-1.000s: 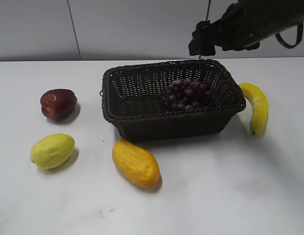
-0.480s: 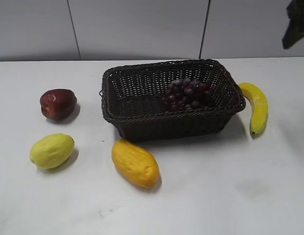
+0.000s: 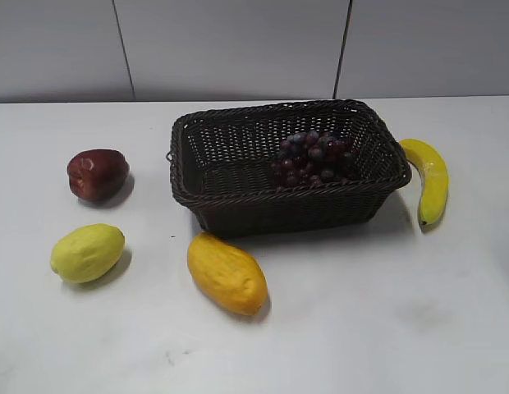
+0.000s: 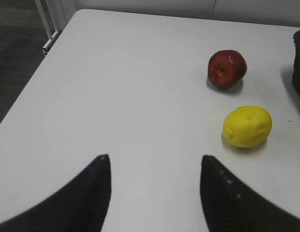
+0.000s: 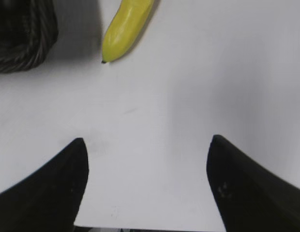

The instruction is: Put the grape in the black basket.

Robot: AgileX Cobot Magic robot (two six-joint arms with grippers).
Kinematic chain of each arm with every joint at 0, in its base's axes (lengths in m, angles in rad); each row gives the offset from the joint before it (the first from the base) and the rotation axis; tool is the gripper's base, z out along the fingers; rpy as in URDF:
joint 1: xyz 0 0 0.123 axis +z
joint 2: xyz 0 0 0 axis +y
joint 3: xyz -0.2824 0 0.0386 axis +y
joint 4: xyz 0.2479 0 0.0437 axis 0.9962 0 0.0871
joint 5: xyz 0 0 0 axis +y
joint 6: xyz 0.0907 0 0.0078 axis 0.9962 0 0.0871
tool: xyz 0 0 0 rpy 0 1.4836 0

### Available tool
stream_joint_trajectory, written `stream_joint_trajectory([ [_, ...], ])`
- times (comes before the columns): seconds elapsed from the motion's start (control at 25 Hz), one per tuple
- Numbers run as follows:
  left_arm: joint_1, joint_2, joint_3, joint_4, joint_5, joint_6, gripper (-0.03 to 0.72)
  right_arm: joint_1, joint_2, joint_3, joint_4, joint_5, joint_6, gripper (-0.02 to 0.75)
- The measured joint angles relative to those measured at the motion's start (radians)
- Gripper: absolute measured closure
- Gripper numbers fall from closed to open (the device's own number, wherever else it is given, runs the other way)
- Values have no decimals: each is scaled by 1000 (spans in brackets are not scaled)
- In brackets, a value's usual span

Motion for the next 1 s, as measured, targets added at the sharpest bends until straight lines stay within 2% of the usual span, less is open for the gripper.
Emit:
stream_joint_trajectory([
  [0.72, 0, 0, 0, 0, 0, 0, 136, 0, -612, 681, 37, -165, -28, 162],
  [1.0, 0, 0, 0, 0, 0, 0, 136, 0, -883, 818, 34, -158, -64, 163],
])
